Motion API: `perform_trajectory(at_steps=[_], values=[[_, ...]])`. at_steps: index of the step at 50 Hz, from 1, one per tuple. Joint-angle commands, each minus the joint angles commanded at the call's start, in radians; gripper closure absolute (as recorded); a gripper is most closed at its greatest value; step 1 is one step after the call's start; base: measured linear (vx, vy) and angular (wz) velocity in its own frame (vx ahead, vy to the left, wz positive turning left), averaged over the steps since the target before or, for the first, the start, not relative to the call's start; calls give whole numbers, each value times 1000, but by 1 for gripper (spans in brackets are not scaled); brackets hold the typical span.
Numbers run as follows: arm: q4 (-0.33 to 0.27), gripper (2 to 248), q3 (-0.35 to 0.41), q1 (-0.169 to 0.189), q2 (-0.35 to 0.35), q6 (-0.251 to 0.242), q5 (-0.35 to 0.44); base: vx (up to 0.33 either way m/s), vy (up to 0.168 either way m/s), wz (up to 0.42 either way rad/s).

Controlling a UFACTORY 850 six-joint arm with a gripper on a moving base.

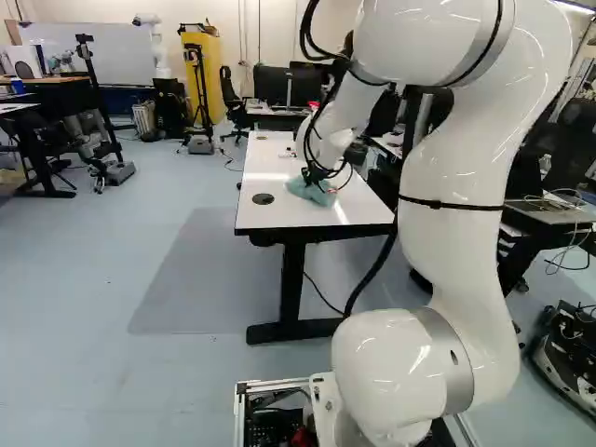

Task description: Clean the table with the green towel

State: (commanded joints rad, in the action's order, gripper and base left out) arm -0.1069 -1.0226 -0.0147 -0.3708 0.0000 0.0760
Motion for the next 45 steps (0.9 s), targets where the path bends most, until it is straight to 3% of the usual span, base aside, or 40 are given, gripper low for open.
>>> perform_trajectory(at_steps=[24,45], values=[[0,220,13,-68,11,0,0,0,0,0],[0,220,117,-78,95,0,0,0,0,0]])
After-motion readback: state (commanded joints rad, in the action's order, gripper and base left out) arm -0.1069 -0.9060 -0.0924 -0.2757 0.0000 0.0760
